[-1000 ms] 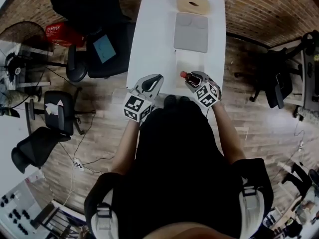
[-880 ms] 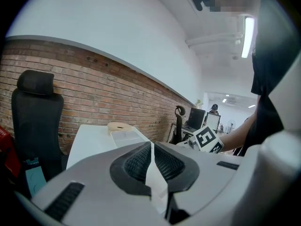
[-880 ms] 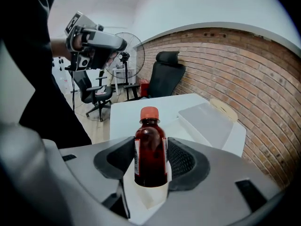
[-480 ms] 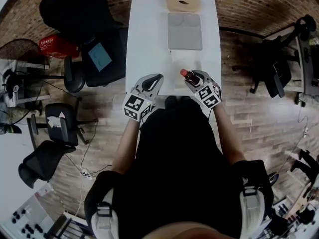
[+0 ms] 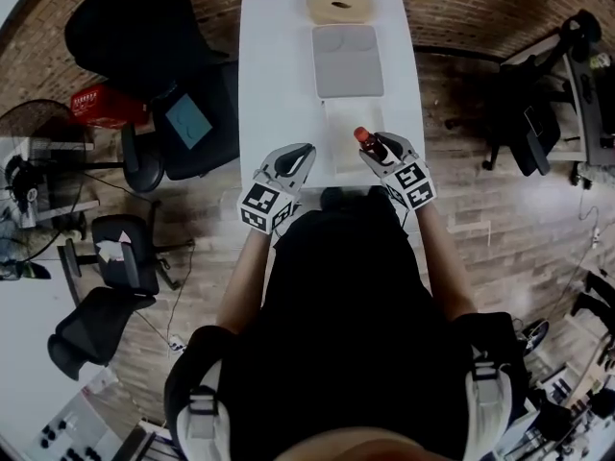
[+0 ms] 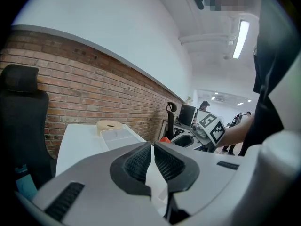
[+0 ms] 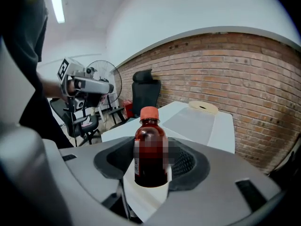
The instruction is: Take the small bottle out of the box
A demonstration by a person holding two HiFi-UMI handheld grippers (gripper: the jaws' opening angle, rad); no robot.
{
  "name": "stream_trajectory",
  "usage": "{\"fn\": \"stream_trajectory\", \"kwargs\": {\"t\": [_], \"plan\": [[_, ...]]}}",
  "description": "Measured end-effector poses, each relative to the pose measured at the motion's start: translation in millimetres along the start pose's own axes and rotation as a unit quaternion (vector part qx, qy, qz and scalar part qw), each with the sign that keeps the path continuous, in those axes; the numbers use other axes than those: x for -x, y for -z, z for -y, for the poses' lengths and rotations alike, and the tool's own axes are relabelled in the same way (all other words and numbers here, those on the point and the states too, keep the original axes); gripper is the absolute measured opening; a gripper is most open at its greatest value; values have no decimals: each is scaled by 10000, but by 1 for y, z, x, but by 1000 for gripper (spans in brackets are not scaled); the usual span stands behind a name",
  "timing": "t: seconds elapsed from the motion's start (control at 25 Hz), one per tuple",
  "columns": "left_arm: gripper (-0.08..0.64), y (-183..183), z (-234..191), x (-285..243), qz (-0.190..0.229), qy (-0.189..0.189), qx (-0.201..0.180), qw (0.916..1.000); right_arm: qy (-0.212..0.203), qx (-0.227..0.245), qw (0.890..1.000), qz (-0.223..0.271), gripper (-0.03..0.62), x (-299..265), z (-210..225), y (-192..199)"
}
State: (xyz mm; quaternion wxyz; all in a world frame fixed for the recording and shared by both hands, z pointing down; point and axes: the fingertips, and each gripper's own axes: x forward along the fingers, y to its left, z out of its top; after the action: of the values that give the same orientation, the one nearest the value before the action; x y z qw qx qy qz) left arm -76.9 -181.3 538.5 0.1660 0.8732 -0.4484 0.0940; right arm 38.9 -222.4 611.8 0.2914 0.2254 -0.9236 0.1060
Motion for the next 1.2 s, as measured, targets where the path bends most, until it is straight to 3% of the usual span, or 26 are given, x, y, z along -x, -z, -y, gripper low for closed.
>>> {"fn": "stream_trajectory", "kwargs": {"t": [0.48,1.2], "plan": [[35,-4,16,-26,-46,424,-131,9990,94,-662,9973,298,215,23,9,2],[35,4,19,-19,-60,441,-101,9990,199,-723,9969,239,215,27,-2,14]]}}
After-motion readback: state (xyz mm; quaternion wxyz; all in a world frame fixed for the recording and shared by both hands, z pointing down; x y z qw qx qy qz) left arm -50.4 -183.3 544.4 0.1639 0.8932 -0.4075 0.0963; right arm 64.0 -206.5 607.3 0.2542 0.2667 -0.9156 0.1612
